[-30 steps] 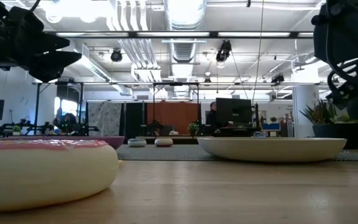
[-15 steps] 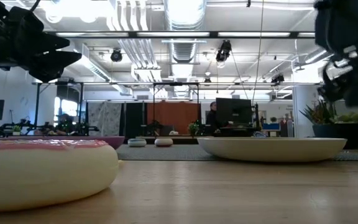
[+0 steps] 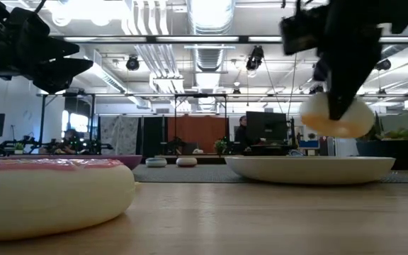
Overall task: Pick & Place donuts
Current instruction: Put the large light blue donut on the brown plate, then put the large purple donut on the brown plate
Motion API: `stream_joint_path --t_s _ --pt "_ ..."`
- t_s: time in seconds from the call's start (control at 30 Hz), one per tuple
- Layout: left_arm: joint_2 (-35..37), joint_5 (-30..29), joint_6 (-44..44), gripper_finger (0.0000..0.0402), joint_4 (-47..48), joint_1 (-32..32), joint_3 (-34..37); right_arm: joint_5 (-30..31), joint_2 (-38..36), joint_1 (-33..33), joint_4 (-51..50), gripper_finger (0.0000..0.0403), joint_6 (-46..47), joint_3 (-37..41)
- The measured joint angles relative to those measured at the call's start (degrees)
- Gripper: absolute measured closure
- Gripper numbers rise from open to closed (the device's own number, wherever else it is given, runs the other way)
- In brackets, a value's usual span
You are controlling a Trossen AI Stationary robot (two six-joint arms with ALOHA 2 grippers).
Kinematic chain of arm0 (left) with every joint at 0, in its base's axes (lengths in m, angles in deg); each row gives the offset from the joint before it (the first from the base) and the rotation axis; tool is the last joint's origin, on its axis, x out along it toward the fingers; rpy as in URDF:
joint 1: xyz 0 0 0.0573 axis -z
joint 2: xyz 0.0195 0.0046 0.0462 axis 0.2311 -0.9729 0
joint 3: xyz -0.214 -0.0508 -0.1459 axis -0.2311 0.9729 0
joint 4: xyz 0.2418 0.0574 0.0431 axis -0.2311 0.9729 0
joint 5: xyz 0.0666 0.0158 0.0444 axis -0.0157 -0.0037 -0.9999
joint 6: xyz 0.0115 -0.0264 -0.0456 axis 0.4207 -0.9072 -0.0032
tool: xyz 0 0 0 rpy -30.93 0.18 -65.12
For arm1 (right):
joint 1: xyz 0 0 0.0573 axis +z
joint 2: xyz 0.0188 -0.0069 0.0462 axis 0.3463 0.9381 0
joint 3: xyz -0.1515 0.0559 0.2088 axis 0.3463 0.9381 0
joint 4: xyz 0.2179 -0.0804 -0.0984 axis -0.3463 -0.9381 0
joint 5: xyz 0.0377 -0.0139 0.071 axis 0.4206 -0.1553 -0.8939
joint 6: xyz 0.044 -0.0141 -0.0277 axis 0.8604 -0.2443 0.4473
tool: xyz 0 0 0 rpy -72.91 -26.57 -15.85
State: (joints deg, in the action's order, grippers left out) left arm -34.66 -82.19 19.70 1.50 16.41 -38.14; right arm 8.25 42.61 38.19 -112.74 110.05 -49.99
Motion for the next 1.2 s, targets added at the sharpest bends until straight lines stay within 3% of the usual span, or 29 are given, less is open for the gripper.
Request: stream_joint_path --t_s 0.23,0.37,0.57,0.8,0.9,1.03,1.2 --pt "0.0 0.0 0.0 0.0221 0.0 0.0 0.0 -4.2 10.0 -2.1 0.0 0.0385 -1.3 -3.4" --pt "0.0 0.0 0.0 0.0221 0.0 0.0 0.0 -4.6 11.2 -1.9 0.1 0.0356 0.2 -4.2" --pt "0.0 0.0 0.0 0.0221 0.0 0.0 0.0 -5.0 8.6 -2.0 0.1 0.0267 2.5 -4.5" --pt "0.0 0.0 0.0 0.0221 0.0 0.0 0.0 -13.0 7.5 -1.3 0.7 0.0178 -0.5 -4.5" --pt "0.0 0.0 0.0 0.0221 0.0 0.0 0.0 -12.5 5.8 0.2 -0.3 0.0160 0.4 -4.6" --pt "0.0 0.0 0.0 0.0221 0.0 0.0 0.0 -5.9 1.3 4.0 -6.1 0.0156 6.7 -4.0" --pt "0.0 0.0 0.0 0.0221 0.0 0.0 0.0 -11.2 -4.6 10.3 -9.8 0.0167 17.7 3.9"
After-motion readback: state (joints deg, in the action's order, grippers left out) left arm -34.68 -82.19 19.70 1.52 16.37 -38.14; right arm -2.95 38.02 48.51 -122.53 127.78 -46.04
